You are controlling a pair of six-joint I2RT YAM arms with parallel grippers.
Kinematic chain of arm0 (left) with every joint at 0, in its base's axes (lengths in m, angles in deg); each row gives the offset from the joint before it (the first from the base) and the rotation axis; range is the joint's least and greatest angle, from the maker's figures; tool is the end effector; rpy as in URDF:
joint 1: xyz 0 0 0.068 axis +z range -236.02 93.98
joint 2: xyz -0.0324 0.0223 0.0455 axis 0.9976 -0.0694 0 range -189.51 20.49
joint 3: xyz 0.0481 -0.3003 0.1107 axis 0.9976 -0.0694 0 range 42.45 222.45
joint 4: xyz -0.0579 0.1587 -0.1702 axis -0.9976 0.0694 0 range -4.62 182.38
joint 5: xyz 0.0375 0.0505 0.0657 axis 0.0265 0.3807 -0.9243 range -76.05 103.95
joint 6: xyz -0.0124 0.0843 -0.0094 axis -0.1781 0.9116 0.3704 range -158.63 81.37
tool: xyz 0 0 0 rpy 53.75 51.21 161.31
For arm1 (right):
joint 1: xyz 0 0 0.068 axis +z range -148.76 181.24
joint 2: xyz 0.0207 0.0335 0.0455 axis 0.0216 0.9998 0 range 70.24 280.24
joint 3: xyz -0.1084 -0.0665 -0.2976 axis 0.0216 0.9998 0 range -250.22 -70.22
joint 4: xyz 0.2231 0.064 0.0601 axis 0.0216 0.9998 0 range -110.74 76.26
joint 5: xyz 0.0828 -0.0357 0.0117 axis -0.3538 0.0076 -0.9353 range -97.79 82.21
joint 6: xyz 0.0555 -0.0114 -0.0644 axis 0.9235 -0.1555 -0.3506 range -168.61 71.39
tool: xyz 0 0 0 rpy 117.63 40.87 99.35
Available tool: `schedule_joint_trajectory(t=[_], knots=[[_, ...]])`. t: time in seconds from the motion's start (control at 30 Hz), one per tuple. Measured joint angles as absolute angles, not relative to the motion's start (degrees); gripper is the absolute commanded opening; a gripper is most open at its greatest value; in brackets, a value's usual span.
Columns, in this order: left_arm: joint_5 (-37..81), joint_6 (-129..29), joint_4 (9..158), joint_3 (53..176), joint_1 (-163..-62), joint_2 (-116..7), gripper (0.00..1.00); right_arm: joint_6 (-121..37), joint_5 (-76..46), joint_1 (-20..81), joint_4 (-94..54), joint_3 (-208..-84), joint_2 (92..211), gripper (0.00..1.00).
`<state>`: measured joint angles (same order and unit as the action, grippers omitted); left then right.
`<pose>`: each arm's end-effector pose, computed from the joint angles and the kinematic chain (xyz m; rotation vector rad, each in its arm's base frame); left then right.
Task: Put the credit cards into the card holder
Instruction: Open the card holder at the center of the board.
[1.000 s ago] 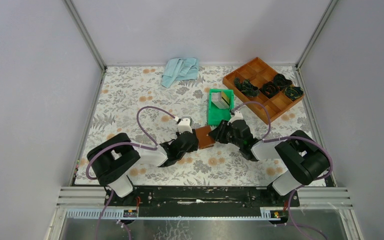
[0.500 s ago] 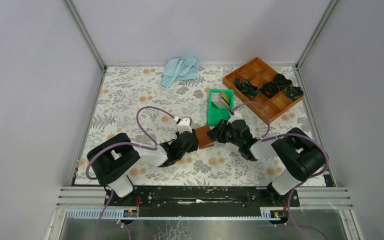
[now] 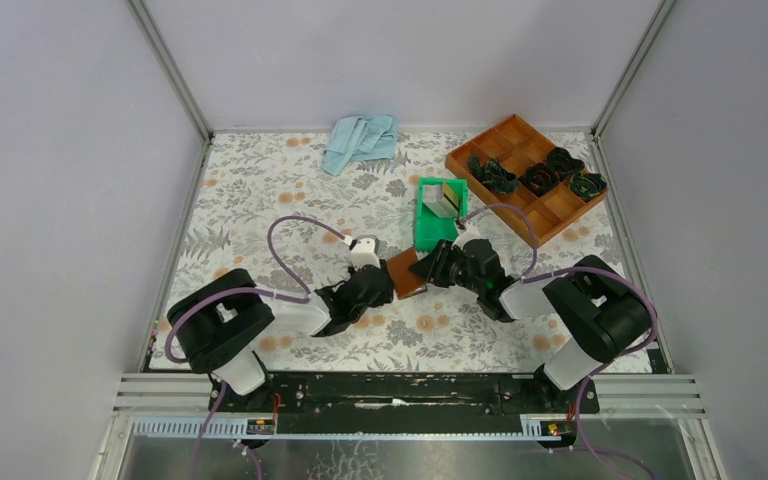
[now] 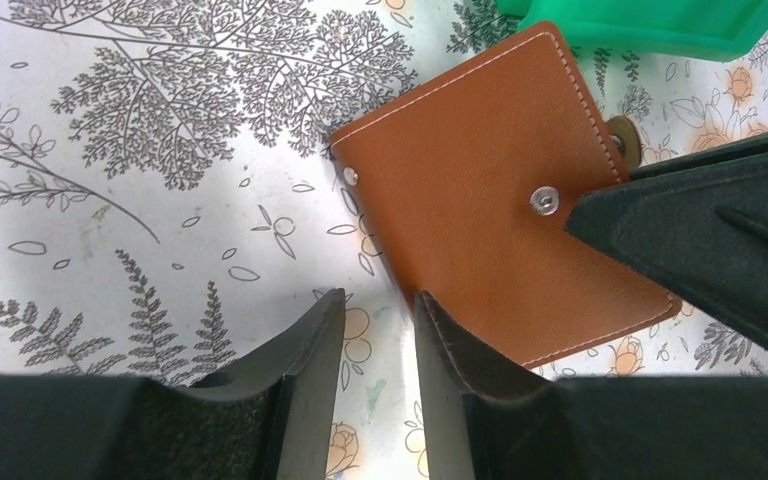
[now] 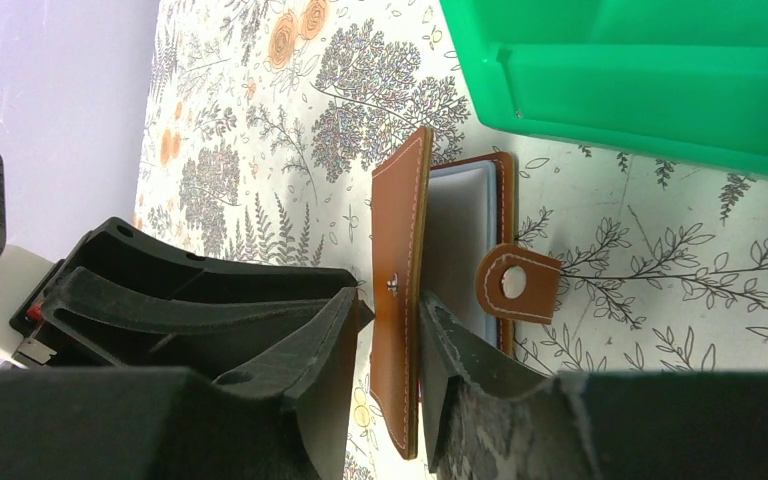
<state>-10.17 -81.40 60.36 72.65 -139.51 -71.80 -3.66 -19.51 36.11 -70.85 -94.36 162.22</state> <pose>0.2054 -0.2257 0.1754 -0.0271 2.1964 -0.4982 0.2464 0.1905 0.2018 0.0268 2.0410 1.1136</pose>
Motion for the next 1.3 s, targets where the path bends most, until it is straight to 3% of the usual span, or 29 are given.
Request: schedule_joint_trajectory(t=[1.17, 1.3], knots=[[-12.67, -85.72, 71.49, 62.99, -139.60, -53.75, 0.45, -8.36, -13.61, 47.85, -61.25, -105.70, 161.17, 0.42], [-13.50, -87.04, 73.85, 60.34, -139.60, -47.50, 0.54, -8.47, -13.17, 48.26, -61.25, -106.88, 162.81, 0.42]])
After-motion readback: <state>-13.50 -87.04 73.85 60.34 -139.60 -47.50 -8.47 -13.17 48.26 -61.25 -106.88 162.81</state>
